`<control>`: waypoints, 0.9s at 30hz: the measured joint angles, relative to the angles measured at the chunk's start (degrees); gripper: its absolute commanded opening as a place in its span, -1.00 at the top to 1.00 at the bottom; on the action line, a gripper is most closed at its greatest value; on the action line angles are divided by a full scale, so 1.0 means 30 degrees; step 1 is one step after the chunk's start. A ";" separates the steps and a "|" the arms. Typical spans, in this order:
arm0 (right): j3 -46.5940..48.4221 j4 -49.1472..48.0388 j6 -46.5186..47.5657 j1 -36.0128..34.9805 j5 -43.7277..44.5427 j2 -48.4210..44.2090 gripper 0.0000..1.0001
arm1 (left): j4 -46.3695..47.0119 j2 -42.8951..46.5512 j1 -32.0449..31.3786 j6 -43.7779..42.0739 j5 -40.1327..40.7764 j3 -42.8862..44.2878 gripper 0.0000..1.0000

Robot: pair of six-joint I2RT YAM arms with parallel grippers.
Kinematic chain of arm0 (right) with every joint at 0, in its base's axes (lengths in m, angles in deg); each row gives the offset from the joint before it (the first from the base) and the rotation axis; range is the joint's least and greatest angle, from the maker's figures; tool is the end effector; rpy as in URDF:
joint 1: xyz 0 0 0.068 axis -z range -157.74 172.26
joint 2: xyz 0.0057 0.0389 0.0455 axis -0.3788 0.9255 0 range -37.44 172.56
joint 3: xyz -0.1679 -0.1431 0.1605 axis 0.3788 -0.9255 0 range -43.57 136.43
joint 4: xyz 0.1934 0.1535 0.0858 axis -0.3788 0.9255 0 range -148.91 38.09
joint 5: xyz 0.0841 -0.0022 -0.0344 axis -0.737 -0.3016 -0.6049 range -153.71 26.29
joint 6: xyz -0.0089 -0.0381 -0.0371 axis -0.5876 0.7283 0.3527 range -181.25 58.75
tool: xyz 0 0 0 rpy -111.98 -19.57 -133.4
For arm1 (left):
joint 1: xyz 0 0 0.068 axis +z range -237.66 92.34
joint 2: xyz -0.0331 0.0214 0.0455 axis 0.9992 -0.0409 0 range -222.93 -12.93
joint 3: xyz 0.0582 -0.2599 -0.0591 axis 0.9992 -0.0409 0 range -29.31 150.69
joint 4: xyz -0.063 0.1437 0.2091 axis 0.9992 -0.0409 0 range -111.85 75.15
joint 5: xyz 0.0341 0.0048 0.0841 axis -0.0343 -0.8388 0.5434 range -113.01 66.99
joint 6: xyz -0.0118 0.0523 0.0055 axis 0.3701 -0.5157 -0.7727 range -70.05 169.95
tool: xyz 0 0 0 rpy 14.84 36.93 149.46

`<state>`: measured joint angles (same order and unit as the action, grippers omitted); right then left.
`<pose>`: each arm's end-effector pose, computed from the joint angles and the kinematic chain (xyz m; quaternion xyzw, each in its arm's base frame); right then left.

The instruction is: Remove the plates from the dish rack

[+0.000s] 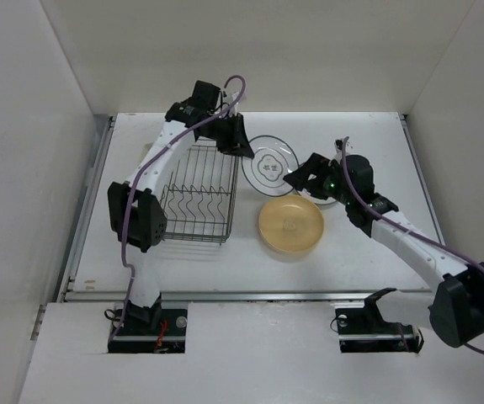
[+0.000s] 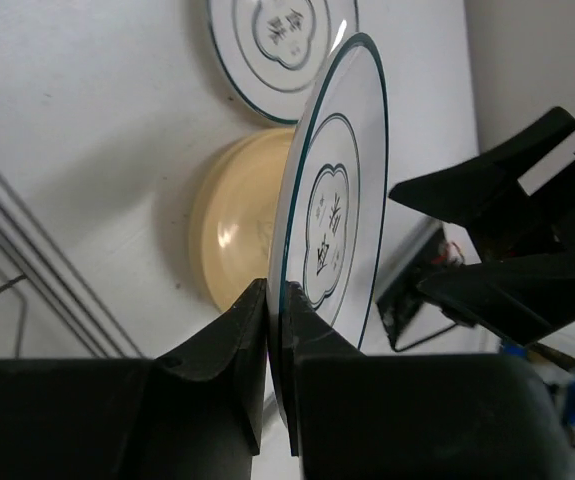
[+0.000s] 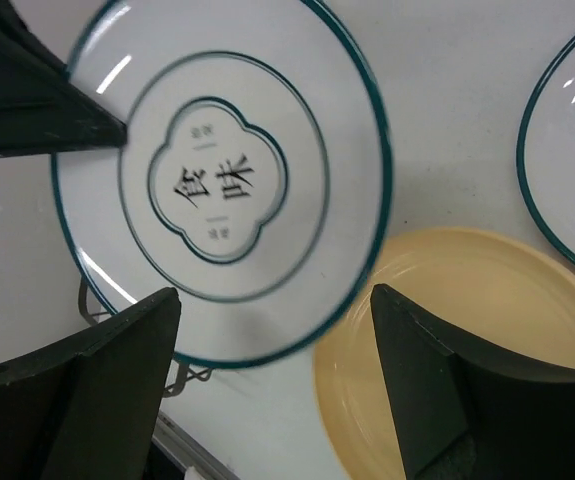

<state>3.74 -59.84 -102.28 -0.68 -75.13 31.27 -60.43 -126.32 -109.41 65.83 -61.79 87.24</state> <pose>0.2515 0.1141 0.2879 0.0725 0.8161 0.3699 0.4380 0.4016 -0.1841 0.3606 0.1779 0.8552 -0.4103 0.2621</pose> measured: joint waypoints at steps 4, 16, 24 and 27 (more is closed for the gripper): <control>0.0058 -0.0364 -0.0510 0.0153 -0.0284 0.1005 -0.62 | 0.1231 -0.1093 0.0066 0.0918 -0.2426 -0.0860 1.00; 0.0488 -0.0503 -0.2368 0.0962 0.1137 0.1785 0.02 | 0.3818 -0.1195 0.0466 0.2419 -0.5472 -0.1253 1.00; 0.0940 -0.2033 -0.3942 0.1370 0.0568 0.1807 1.00 | 0.4444 -0.1362 0.1260 0.2703 -0.6084 -0.1800 0.81; 0.0962 -0.2361 -0.4175 0.1333 0.0605 0.1821 1.00 | 0.4444 -0.1362 0.1246 0.2688 -0.5945 -0.1800 0.55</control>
<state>6.62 -66.92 -114.81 3.32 -73.32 36.73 -47.10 -130.40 -105.68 73.89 -79.63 81.85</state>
